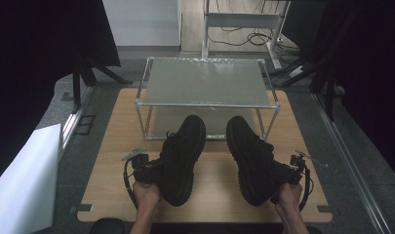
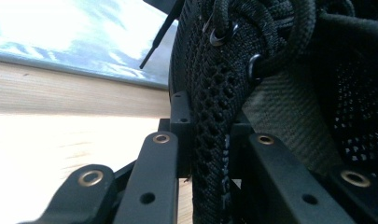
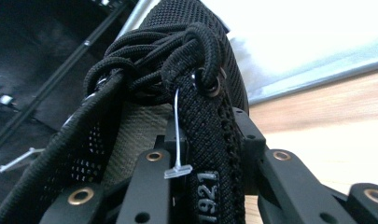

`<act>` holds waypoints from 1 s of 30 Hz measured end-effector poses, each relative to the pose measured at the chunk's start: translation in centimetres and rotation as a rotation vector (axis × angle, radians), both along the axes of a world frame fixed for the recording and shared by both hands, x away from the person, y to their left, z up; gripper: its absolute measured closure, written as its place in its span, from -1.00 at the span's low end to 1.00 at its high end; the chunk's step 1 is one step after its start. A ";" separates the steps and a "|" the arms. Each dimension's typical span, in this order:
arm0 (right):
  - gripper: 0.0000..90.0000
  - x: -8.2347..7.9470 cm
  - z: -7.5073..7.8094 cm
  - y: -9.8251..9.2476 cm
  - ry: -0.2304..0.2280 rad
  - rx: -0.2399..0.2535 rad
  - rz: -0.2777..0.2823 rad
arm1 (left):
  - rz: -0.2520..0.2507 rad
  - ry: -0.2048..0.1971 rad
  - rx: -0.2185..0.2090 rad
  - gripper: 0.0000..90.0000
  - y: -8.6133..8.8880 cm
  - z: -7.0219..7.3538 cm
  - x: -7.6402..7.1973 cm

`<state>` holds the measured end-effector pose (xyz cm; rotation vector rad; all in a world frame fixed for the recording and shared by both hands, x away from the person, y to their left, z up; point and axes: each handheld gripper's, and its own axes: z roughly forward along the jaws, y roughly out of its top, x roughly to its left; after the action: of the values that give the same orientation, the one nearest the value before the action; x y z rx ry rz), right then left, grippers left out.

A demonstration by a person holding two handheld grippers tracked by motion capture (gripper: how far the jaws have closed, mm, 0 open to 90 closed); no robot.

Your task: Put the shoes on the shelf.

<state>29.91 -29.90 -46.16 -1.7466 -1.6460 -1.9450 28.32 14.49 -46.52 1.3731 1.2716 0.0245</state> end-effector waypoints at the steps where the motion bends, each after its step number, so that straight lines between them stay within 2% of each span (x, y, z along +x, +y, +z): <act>1: 0.61 0.0 0.1 0.5 -0.007 0.023 0.007 | 0.003 -0.010 -0.001 0.75 -0.4 0.2 -0.3; 5: 0.61 -0.1 0.2 1.5 -0.009 0.069 0.008 | 0.015 -0.025 -0.014 0.75 -1.4 0.4 -0.9; 16: 0.62 -0.3 1.5 3.3 -0.030 0.132 0.017 | 0.044 -0.076 -0.007 0.75 -2.7 2.0 -1.4; 18: 0.61 -0.3 1.9 3.6 -0.028 0.141 0.015 | 0.051 -0.080 -0.018 0.75 -2.9 2.3 -1.5; 19: 0.61 -0.3 2.2 3.8 -0.029 0.143 0.010 | 0.060 -0.085 -0.038 0.75 -3.0 2.5 -1.4; 22: 0.61 -0.1 2.5 4.1 -0.033 0.147 0.002 | 0.064 -0.088 -0.051 0.75 -3.0 2.9 -1.3; 27: 0.61 0.5 4.0 5.0 -0.049 0.155 -0.008 | 0.084 -0.099 -0.086 0.75 -3.1 3.9 -0.9; 30: 0.61 0.9 4.7 5.3 -0.058 0.154 -0.019 | 0.103 -0.101 -0.102 0.75 -3.3 4.9 -0.4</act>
<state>30.86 -24.61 -41.47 -1.6714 -1.4571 -2.0883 27.91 11.22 -41.65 1.2038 1.2405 0.0976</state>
